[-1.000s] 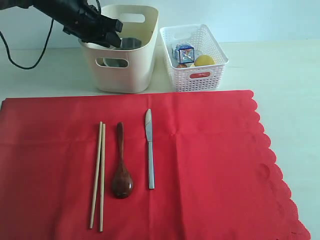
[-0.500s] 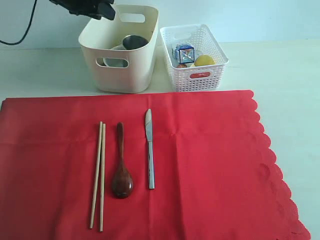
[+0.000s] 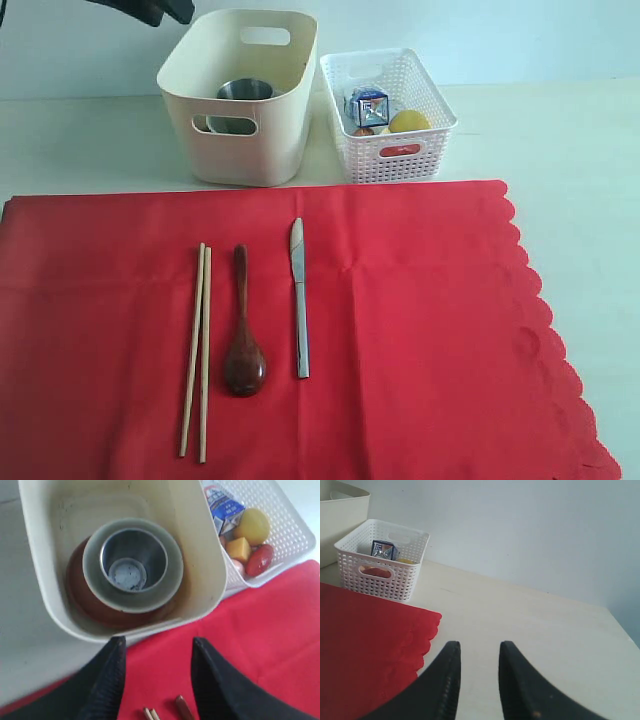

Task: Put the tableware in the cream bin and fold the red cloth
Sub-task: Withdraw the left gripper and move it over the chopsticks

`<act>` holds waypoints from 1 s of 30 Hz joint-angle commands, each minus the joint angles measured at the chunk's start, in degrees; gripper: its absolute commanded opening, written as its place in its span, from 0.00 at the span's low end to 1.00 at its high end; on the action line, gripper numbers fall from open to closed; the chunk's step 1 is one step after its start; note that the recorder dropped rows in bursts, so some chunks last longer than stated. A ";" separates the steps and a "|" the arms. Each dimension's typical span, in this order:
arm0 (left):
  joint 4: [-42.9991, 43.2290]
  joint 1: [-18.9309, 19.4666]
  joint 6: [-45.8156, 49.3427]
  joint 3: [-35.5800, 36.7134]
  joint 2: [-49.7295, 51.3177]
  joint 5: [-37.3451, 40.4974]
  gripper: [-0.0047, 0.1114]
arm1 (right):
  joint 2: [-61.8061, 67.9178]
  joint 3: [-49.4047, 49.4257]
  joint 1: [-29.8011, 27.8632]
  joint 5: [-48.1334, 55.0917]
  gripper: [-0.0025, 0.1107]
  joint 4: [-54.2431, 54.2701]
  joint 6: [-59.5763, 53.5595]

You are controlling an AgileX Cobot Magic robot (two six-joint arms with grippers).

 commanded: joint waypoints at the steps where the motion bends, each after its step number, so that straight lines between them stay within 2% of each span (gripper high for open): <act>1: 2.67 -0.17 -4.10 -0.50 -1.83 4.74 0.40 | -0.28 0.31 -0.20 -0.60 0.26 -0.02 0.07; 8: 3.54 -0.17 -5.79 0.91 -5.07 4.74 0.40 | -0.28 0.31 -0.20 -0.60 0.26 -0.02 0.07; 14: 5.24 -0.17 -5.82 7.84 -9.18 4.74 0.40 | -0.28 0.31 -0.20 -0.60 0.26 -0.02 0.07; 22: 5.74 -0.17 -5.82 21.34 -14.98 4.50 0.40 | -0.28 0.31 -0.20 -0.60 0.26 0.21 0.07; 30: 5.29 -0.17 -4.92 38.36 -20.90 -2.12 0.40 | -0.28 0.31 -0.20 -0.60 0.26 0.21 0.07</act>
